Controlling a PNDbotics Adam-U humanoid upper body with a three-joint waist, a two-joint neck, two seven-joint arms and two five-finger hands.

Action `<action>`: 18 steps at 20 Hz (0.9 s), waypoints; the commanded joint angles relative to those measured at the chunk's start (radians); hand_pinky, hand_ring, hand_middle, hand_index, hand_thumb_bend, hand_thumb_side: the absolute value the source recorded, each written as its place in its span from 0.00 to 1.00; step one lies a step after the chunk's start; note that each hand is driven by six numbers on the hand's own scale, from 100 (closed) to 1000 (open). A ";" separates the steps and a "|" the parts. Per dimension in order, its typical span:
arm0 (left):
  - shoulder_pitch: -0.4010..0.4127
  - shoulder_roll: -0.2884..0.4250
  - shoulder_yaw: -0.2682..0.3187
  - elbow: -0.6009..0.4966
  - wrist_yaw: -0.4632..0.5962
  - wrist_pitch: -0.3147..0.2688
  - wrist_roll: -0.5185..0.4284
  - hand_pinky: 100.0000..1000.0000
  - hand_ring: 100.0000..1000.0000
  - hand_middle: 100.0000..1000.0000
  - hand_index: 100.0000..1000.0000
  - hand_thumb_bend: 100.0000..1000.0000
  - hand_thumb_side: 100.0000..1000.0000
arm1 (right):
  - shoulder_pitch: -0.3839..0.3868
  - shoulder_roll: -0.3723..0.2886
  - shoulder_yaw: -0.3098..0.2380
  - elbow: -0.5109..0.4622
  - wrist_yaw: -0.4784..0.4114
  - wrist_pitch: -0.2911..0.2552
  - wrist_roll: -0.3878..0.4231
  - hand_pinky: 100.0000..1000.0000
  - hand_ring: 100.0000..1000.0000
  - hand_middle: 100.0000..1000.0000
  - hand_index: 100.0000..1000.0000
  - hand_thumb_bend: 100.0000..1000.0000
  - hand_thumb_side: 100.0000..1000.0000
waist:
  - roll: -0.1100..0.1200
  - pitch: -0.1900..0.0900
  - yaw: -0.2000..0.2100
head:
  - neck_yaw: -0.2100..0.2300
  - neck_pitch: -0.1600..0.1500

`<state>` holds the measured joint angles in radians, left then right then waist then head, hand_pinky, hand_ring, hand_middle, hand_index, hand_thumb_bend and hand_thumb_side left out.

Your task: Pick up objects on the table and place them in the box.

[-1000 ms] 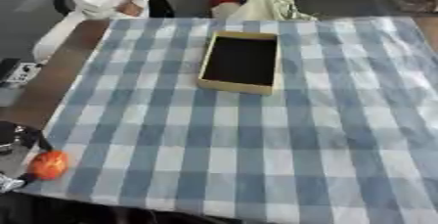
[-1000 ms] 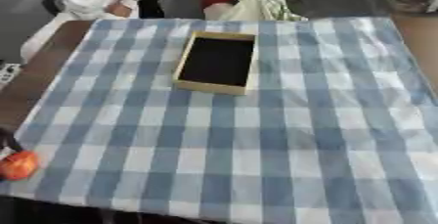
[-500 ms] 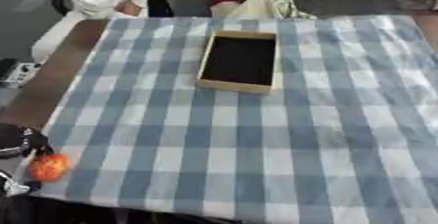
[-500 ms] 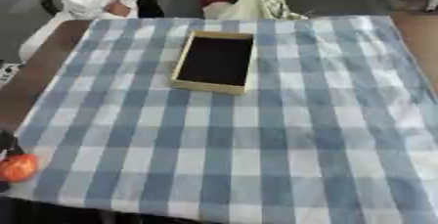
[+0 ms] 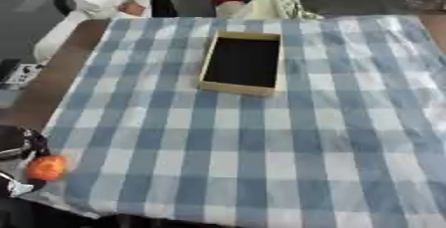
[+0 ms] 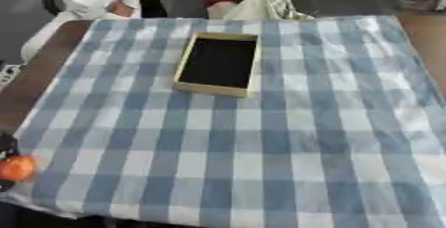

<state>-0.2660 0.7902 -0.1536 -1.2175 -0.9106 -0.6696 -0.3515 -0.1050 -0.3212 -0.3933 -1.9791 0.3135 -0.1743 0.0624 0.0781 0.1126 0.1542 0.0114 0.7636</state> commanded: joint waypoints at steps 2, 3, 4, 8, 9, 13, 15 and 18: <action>-0.016 0.051 0.027 -0.018 0.029 0.002 -0.021 0.13 0.40 0.45 0.61 0.21 0.29 | -0.005 -0.012 -0.001 -0.021 -0.009 0.000 0.003 0.66 0.66 0.70 0.69 0.00 0.74 | -0.001 -0.010 0.002 | 0.002 0.006; -0.018 0.051 0.028 -0.020 0.033 0.005 -0.020 0.10 0.38 0.43 0.58 0.23 0.29 | -0.005 -0.012 -0.001 -0.021 -0.009 0.000 0.003 0.66 0.66 0.70 0.69 0.00 0.74 | 0.000 -0.010 0.001 | 0.002 0.006; -0.021 0.052 0.029 -0.022 0.035 0.008 -0.016 0.09 0.37 0.42 0.58 0.24 0.29 | -0.005 -0.011 -0.001 -0.021 -0.009 0.000 0.003 0.66 0.66 0.70 0.69 0.00 0.74 | 0.000 -0.010 0.001 | 0.002 0.006; -0.024 0.051 0.026 -0.025 0.033 0.020 -0.003 0.08 0.36 0.40 0.56 0.24 0.29 | -0.005 -0.010 -0.001 -0.021 -0.010 0.001 0.004 0.66 0.66 0.70 0.69 0.00 0.74 | 0.000 -0.008 -0.002 | 0.003 0.006; -0.026 0.051 0.027 -0.026 0.034 0.022 0.002 0.06 0.33 0.38 0.53 0.23 0.29 | -0.005 -0.009 -0.001 -0.021 -0.010 0.001 0.004 0.66 0.66 0.70 0.69 0.00 0.74 | 0.000 -0.008 -0.002 | 0.003 0.006; -0.029 0.052 0.021 -0.026 0.034 0.036 0.017 0.03 0.30 0.34 0.49 0.27 0.29 | -0.006 -0.009 -0.001 -0.021 -0.011 0.000 0.005 0.67 0.66 0.70 0.69 0.00 0.73 | 0.001 -0.008 -0.003 | 0.006 0.006; -0.029 0.052 0.021 -0.026 0.033 0.037 0.016 0.02 0.29 0.34 0.48 0.29 0.30 | -0.007 -0.010 -0.002 -0.021 -0.011 0.000 0.004 0.67 0.66 0.70 0.69 0.00 0.73 | 0.000 -0.008 -0.004 | 0.006 0.006; -0.031 0.053 0.024 -0.026 0.039 0.040 0.013 0.00 0.26 0.31 0.46 0.26 0.29 | -0.006 -0.010 -0.002 -0.021 -0.011 0.000 0.004 0.67 0.66 0.70 0.69 0.00 0.73 | 0.000 -0.008 -0.003 | 0.008 0.006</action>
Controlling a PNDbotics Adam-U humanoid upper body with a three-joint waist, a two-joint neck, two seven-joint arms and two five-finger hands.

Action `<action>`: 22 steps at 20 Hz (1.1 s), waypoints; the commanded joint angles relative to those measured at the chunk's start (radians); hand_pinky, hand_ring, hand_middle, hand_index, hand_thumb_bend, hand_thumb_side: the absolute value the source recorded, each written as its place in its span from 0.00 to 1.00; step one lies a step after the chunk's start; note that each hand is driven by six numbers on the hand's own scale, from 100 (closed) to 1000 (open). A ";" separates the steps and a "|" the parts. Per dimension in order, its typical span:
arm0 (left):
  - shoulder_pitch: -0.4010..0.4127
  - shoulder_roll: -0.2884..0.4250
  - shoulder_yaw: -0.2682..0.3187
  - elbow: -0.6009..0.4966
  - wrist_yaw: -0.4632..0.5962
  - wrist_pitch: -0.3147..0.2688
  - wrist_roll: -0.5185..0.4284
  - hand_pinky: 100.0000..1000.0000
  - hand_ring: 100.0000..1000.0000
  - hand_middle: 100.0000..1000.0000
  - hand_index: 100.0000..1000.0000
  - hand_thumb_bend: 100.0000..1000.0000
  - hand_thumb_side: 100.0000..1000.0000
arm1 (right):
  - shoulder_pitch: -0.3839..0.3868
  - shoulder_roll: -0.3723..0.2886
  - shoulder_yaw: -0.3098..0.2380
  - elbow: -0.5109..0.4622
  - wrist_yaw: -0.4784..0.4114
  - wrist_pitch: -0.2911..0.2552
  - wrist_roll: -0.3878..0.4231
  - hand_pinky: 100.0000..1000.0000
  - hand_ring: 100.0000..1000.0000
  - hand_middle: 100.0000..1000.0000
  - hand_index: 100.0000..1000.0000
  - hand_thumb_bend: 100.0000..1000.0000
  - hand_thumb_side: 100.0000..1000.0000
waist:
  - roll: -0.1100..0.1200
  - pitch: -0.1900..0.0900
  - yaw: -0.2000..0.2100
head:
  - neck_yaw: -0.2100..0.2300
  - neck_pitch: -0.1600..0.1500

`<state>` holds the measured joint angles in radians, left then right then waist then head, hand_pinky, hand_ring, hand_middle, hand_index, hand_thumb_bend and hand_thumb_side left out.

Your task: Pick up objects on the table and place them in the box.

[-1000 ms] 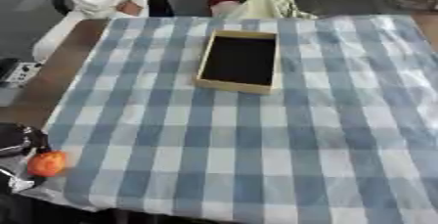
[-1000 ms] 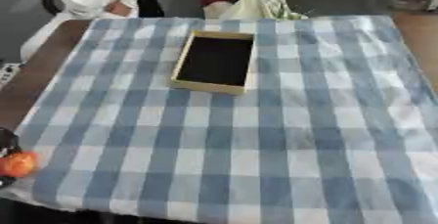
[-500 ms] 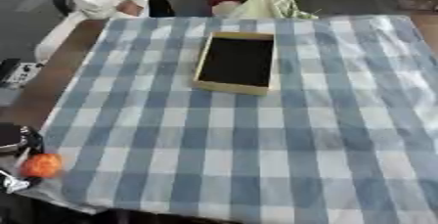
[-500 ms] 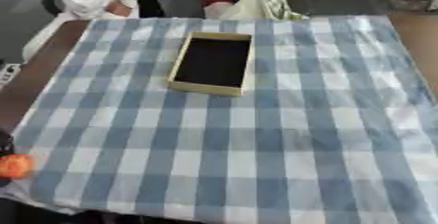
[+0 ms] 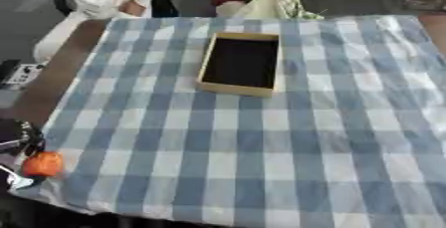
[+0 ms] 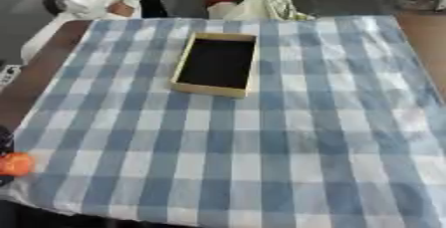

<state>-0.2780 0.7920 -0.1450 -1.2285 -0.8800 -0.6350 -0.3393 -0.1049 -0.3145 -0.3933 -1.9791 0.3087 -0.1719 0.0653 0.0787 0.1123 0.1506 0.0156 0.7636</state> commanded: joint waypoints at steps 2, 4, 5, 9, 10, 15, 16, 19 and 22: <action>-0.022 0.052 0.017 -0.016 0.015 0.012 0.006 0.00 0.21 0.25 0.41 0.28 0.29 | -0.006 -0.015 -0.001 -0.021 -0.007 -0.002 0.001 0.66 0.66 0.70 0.69 0.00 0.73 | 0.000 -0.008 0.002 | 0.004 0.006; -0.025 0.052 0.013 -0.015 0.018 0.023 0.021 0.00 0.17 0.20 0.37 0.31 0.29 | -0.006 -0.014 0.000 -0.021 -0.010 -0.003 0.002 0.66 0.66 0.70 0.69 0.00 0.73 | 0.000 -0.007 0.001 | 0.005 0.006; -0.026 0.051 0.008 -0.014 0.018 0.029 0.031 0.00 0.16 0.19 0.35 0.33 0.29 | -0.006 -0.014 0.001 -0.021 -0.011 -0.003 0.003 0.66 0.66 0.70 0.69 0.00 0.73 | 0.000 -0.007 0.001 | 0.005 0.006; -0.031 0.049 -0.001 -0.014 0.017 0.044 0.059 0.00 0.14 0.16 0.33 0.32 0.28 | -0.008 -0.014 0.002 -0.021 -0.013 -0.004 0.006 0.67 0.66 0.70 0.69 0.00 0.73 | 0.000 -0.006 -0.001 | 0.004 0.006; -0.033 0.050 0.001 -0.017 0.020 0.046 0.065 0.00 0.13 0.15 0.31 0.31 0.28 | -0.008 -0.014 0.002 -0.021 -0.014 -0.004 0.006 0.67 0.66 0.70 0.69 0.00 0.73 | 0.000 -0.005 0.000 | 0.004 0.006; -0.050 0.055 0.014 -0.044 0.055 0.050 0.074 0.00 0.09 0.10 0.23 0.25 0.26 | -0.009 -0.013 0.002 -0.021 -0.015 -0.004 0.007 0.67 0.66 0.70 0.69 0.00 0.73 | 0.002 -0.007 0.002 | 0.003 0.006; -0.055 0.056 0.016 -0.050 0.064 0.052 0.074 0.00 0.08 0.10 0.23 0.25 0.25 | -0.009 -0.014 0.002 -0.021 -0.015 -0.004 0.008 0.67 0.66 0.70 0.69 0.00 0.73 | 0.002 -0.007 0.001 | 0.003 0.006; -0.072 0.058 0.020 -0.068 0.091 0.052 0.068 0.00 0.08 0.10 0.23 0.24 0.24 | -0.010 -0.016 0.003 -0.021 -0.014 -0.005 0.008 0.67 0.66 0.70 0.69 0.00 0.73 | 0.002 -0.008 0.001 | 0.003 0.006; -0.099 0.059 0.023 -0.087 0.120 0.046 0.059 0.00 0.08 0.10 0.24 0.22 0.22 | -0.012 -0.018 0.003 -0.021 -0.013 -0.006 0.008 0.67 0.67 0.70 0.69 0.00 0.73 | 0.003 -0.008 0.000 | 0.003 0.006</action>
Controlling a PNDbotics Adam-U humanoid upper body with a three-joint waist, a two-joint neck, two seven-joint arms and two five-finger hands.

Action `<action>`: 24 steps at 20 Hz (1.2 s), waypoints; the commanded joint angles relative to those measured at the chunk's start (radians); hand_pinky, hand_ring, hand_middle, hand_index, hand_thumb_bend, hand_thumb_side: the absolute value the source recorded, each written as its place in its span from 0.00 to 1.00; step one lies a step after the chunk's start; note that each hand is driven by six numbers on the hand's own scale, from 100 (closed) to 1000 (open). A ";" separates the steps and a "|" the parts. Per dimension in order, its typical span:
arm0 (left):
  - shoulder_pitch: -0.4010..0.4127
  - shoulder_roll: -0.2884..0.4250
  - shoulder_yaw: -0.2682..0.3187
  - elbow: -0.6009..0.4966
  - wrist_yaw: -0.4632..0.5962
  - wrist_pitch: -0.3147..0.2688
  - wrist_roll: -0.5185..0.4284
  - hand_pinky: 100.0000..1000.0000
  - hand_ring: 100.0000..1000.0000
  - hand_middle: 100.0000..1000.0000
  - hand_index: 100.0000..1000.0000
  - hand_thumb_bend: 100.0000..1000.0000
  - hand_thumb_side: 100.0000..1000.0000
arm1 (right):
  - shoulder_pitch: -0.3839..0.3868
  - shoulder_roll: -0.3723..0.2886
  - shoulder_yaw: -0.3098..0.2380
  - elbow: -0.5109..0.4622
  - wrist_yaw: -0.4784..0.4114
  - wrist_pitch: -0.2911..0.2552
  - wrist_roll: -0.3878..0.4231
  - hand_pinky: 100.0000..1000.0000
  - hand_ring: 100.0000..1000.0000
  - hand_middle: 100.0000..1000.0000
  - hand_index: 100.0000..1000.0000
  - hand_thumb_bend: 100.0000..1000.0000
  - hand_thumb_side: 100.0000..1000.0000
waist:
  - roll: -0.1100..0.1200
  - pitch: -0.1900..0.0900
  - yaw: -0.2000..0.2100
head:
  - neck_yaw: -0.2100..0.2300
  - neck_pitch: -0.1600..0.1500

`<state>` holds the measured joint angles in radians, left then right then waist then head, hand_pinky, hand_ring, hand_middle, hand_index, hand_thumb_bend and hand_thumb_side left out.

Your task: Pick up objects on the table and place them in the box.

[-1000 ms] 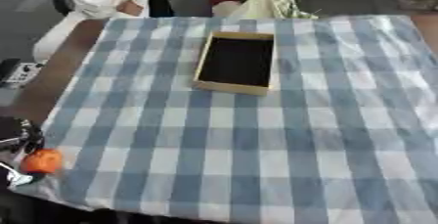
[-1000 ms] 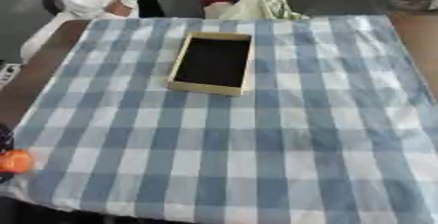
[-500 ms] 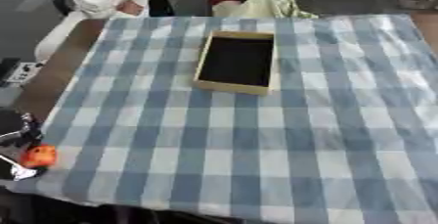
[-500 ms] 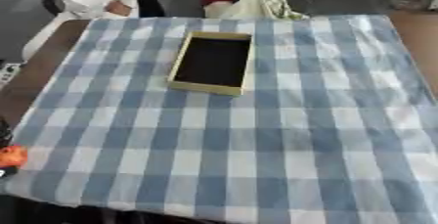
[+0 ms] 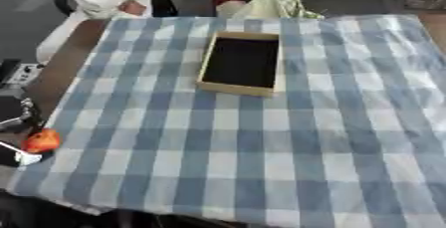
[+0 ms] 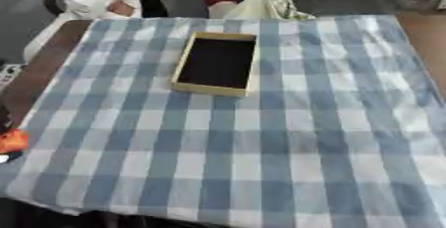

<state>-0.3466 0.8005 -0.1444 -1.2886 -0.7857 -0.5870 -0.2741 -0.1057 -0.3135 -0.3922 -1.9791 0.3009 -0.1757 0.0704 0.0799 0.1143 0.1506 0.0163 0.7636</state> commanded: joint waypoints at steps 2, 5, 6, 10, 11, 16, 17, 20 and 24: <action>-0.057 0.051 0.022 -0.039 0.047 -0.005 -0.014 0.00 0.08 0.10 0.24 0.21 0.22 | -0.012 -0.021 0.003 -0.021 -0.004 -0.002 0.003 0.67 0.67 0.70 0.69 0.00 0.73 | 0.002 -0.009 -0.002 | 0.001 0.006; -0.107 0.050 0.015 -0.057 0.077 -0.010 -0.027 0.00 0.08 0.10 0.24 0.22 0.21 | -0.013 -0.022 0.004 -0.021 -0.004 -0.003 0.003 0.67 0.67 0.70 0.69 0.00 0.73 | 0.003 -0.008 -0.005 | 0.001 0.006; -0.129 0.049 0.011 -0.062 0.087 -0.013 -0.032 0.00 0.08 0.10 0.24 0.23 0.21 | -0.014 -0.023 0.004 -0.021 -0.005 -0.003 0.003 0.67 0.67 0.70 0.69 0.00 0.73 | 0.004 -0.007 -0.006 | 0.003 0.006; -0.224 0.028 -0.015 -0.075 0.122 -0.025 -0.057 0.00 0.07 0.10 0.24 0.22 0.19 | -0.017 -0.027 0.005 -0.021 -0.006 -0.005 0.004 0.67 0.67 0.70 0.69 0.00 0.72 | 0.002 -0.004 -0.012 | 0.008 0.006; -0.250 0.020 -0.022 -0.076 0.129 -0.028 -0.065 0.00 0.07 0.10 0.24 0.22 0.19 | -0.018 -0.028 0.005 -0.021 -0.006 -0.006 0.003 0.67 0.67 0.70 0.69 0.00 0.72 | 0.000 -0.002 -0.013 | 0.008 0.006; -0.366 -0.033 -0.048 -0.069 0.159 -0.039 -0.108 0.00 0.07 0.10 0.25 0.22 0.17 | -0.022 -0.031 0.004 -0.021 -0.007 -0.008 0.001 0.67 0.67 0.70 0.69 0.00 0.72 | -0.008 0.006 -0.021 | 0.014 0.006; -0.391 -0.047 -0.053 -0.066 0.163 -0.042 -0.115 0.00 0.07 0.10 0.25 0.22 0.16 | -0.023 -0.030 0.004 -0.021 -0.008 -0.008 0.001 0.67 0.67 0.70 0.69 0.00 0.72 | -0.009 0.007 -0.022 | 0.016 0.006; -0.455 -0.089 -0.067 -0.056 0.177 -0.049 -0.138 0.00 0.07 0.11 0.25 0.20 0.15 | -0.025 -0.028 0.005 -0.021 -0.011 -0.008 0.002 0.67 0.67 0.70 0.69 0.00 0.72 | -0.014 0.011 -0.026 | 0.020 0.006; -0.536 -0.157 -0.082 -0.035 0.200 -0.057 -0.173 0.00 0.07 0.11 0.25 0.16 0.13 | -0.029 -0.026 0.005 -0.021 -0.014 -0.009 0.003 0.67 0.67 0.70 0.69 0.00 0.72 | -0.020 0.016 -0.033 | 0.024 0.006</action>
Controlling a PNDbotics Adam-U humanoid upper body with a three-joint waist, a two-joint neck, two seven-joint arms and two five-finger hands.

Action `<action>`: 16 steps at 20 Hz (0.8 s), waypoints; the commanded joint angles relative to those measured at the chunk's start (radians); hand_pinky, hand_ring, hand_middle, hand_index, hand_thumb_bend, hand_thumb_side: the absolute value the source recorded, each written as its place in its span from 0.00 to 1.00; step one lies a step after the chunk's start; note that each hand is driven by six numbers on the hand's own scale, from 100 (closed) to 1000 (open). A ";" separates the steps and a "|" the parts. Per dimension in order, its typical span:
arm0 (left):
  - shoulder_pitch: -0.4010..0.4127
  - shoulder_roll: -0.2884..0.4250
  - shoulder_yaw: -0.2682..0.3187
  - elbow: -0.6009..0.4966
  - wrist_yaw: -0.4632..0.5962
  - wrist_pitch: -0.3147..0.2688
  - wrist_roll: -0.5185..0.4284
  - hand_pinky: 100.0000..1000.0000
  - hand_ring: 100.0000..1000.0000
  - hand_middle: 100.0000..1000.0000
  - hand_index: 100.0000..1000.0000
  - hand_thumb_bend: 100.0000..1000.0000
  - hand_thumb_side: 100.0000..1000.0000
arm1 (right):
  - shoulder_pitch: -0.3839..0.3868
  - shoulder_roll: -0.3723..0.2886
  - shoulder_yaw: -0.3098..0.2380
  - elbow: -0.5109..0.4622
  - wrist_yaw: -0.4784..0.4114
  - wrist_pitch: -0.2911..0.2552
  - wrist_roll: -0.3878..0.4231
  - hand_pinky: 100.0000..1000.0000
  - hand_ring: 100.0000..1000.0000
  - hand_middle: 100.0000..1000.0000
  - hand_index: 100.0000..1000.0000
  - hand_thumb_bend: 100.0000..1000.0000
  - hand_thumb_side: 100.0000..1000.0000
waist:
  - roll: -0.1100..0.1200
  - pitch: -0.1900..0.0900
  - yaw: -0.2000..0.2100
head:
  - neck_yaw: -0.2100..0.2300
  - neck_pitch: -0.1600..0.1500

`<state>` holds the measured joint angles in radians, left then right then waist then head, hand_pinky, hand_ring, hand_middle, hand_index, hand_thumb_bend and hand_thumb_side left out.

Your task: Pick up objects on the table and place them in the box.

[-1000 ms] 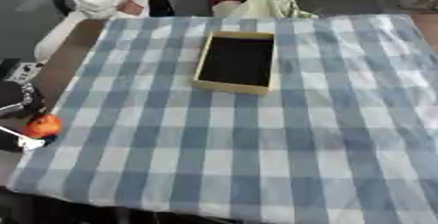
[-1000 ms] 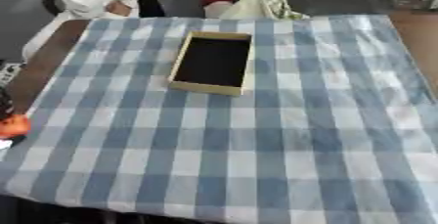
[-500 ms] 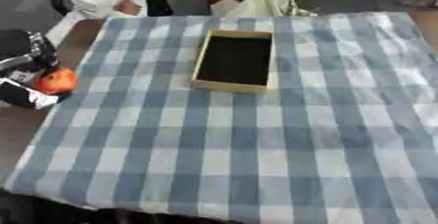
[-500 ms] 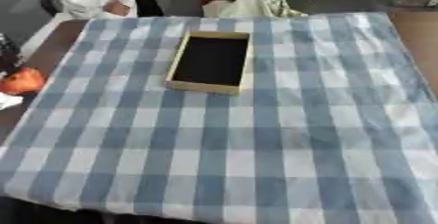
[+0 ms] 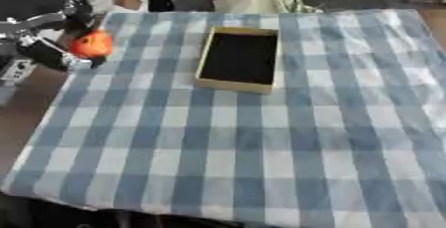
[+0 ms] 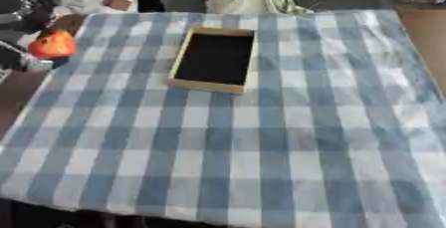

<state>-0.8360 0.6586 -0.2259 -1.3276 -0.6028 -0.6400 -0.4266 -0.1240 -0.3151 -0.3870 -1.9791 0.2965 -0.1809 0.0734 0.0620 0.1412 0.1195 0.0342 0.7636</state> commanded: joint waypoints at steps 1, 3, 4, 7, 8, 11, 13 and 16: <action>-0.066 -0.034 -0.004 0.011 0.021 -0.005 -0.030 0.00 0.07 0.11 0.26 0.15 0.12 | -0.012 -0.024 0.001 -0.021 -0.011 -0.005 0.001 0.67 0.67 0.70 0.69 0.00 0.72 | -0.004 -0.009 -0.005 | 0.008 0.006; -0.107 -0.081 -0.008 0.029 0.025 -0.006 -0.048 0.00 0.07 0.11 0.26 0.13 0.11 | -0.015 -0.022 0.002 -0.021 -0.013 -0.006 0.003 0.67 0.67 0.70 0.69 0.00 0.72 | -0.007 -0.005 -0.011 | 0.012 0.006; -0.126 -0.103 -0.010 0.041 0.021 -0.005 -0.055 0.00 0.07 0.11 0.26 0.15 0.11 | -0.017 -0.021 0.003 -0.021 -0.014 -0.007 0.003 0.67 0.67 0.70 0.69 0.00 0.72 | -0.008 -0.003 -0.014 | 0.013 0.006; -0.177 -0.167 -0.012 0.088 -0.017 -0.003 -0.061 0.00 0.07 0.11 0.26 0.12 0.11 | -0.025 -0.019 0.005 -0.021 -0.018 -0.011 0.005 0.67 0.67 0.70 0.69 0.00 0.72 | -0.014 0.005 -0.028 | 0.019 0.006; -0.190 -0.185 -0.011 0.106 -0.029 -0.002 -0.057 0.00 0.06 0.11 0.26 0.08 0.10 | -0.026 -0.018 0.005 -0.021 -0.019 -0.011 0.006 0.67 0.67 0.70 0.69 0.00 0.72 | -0.015 0.007 -0.031 | 0.020 0.006; -0.223 -0.245 0.002 0.166 -0.048 0.004 -0.045 0.00 0.05 0.10 0.26 0.00 0.09 | -0.031 -0.013 0.006 -0.021 -0.024 -0.012 0.008 0.67 0.67 0.70 0.69 0.00 0.72 | -0.018 0.015 -0.042 | 0.027 0.006; -0.243 -0.284 0.014 0.203 -0.052 0.013 -0.045 0.00 0.05 0.10 0.26 0.00 0.10 | -0.036 -0.010 0.007 -0.021 -0.028 -0.013 0.009 0.67 0.67 0.70 0.69 0.00 0.72 | -0.020 0.020 -0.048 | 0.030 0.006; -0.266 -0.331 0.031 0.242 -0.058 0.024 -0.051 0.00 0.05 0.10 0.26 0.00 0.11 | -0.041 -0.007 0.009 -0.021 -0.032 -0.015 0.013 0.67 0.67 0.70 0.69 0.00 0.72 | -0.023 0.027 -0.057 | 0.036 0.006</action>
<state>-1.0716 0.3311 -0.2141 -1.0907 -0.6585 -0.6164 -0.4718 -0.1532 -0.3121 -0.3790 -1.9791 0.2702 -0.1917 0.0835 0.0425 0.1824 0.0614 0.0645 0.7636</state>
